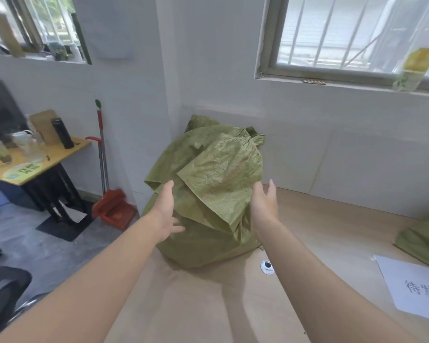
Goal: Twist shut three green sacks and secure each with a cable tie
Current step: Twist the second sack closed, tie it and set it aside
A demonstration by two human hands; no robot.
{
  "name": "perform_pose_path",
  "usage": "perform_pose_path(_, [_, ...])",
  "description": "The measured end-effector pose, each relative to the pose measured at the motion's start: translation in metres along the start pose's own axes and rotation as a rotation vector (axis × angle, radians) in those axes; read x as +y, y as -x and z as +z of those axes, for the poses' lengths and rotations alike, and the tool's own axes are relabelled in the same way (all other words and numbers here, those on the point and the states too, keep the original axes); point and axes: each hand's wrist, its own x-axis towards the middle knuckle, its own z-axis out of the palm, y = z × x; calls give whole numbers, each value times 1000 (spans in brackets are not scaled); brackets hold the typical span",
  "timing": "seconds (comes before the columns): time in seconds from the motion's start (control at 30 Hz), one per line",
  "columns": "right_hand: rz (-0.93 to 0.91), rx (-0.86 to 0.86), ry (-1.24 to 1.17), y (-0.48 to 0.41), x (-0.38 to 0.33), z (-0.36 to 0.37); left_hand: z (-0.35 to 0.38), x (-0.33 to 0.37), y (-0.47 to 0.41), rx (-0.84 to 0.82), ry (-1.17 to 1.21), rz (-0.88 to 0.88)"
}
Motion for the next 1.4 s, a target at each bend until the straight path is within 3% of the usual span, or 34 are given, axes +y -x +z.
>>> perform_pose_path(0.13, [-104, -54, 44, -26, 0, 7, 8, 1, -15, -66, 134, -47])
perform_pose_path(0.23, [-202, -92, 104, -36, -2, 6, 13, 13, -22, -32, 346, 54])
perform_pose_path(0.37, [-397, -154, 450, -35, -2, 6, 13, 39, -25, -47, 510, 163])
perform_pose_path(0.6, [-415, 106, 650, -39, -6, 41, -3, 84, -8, -374, 504, 347])
perform_pose_path(0.77, [-392, 164, 719, -28, -31, 61, -8, 129, 21, -546, 531, 472])
perform_pose_path(1.0, [-267, 124, 458, -25, -45, 72, -7, 154, 53, -866, 489, 541])
perform_pose_path(1.1, [-272, 99, 53, -28, -52, 78, -14, 151, 50, -914, 430, 498])
perform_pose_path(1.3, [-255, 80, -93, -9, -69, 79, -45, 124, 14, -764, 444, 263])
perform_pose_path(1.4, [-212, 141, -108, -8, -80, 73, -63, 107, -16, -636, 151, 93])
